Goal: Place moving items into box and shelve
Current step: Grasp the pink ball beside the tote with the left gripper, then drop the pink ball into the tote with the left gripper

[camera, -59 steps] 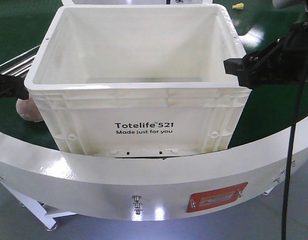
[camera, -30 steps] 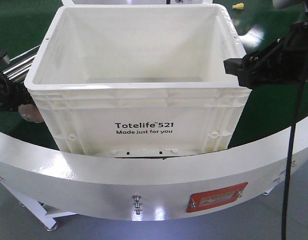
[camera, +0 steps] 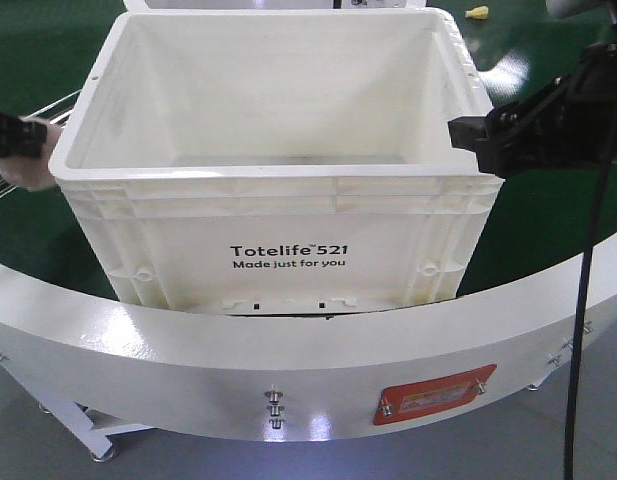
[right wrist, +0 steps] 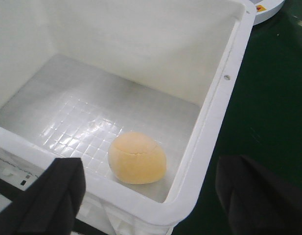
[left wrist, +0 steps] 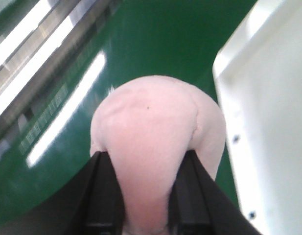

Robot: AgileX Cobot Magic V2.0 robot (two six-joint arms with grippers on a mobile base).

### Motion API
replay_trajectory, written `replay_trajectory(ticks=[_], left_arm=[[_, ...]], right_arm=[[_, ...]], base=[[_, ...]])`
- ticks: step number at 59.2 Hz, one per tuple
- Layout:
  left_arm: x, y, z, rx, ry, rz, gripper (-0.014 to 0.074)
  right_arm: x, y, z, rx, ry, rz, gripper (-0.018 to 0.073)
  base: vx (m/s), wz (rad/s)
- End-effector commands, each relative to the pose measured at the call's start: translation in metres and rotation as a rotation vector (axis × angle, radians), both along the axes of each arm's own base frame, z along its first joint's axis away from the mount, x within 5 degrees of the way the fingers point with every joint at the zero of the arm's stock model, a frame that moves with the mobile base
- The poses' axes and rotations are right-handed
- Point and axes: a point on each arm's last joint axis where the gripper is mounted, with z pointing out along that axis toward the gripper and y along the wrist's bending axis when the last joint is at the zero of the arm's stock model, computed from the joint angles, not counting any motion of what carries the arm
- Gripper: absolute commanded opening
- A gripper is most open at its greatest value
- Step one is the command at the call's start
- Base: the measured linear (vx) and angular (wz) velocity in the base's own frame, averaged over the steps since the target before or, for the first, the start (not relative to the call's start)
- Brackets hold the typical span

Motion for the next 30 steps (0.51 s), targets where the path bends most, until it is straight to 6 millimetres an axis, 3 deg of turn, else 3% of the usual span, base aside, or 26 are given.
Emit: replay_trajectory(ticks=[1,7,12,20,30], left_arm=[[-0.014,-0.005,0.071,0.004,-0.235,0.021,0.0283],[-0.029,-0.012,0.112,-0.045,-0.362,0.021,0.0283],[-0.038,-0.027,0.132,-0.066,-0.433,-0.033,0.0283],[-0.042,-0.068,0.139,-0.071,-0.483,-0.220,0.0283],[-0.035,-0.119,0.129,-0.115,-0.479,-0.379,0.0288]], right_arm=[[-0.002,-0.002,0.019,0.035,-0.108,-0.001,0.0585],[-0.002,-0.002,0.019,0.035,-0.108,-0.001,0.0585],[-0.002,-0.002,0.019,0.035,-0.108,-0.001,0.0585],[-0.002,-0.002,0.019,0.035,-0.108,-0.001,0.0585],[-0.002,-0.002,0.019,0.035,-0.108,-0.001,0.0585]], base=[[0.00,0.00],[0.00,0.00],[0.00,0.00],[0.00,0.00],[0.00,0.00]])
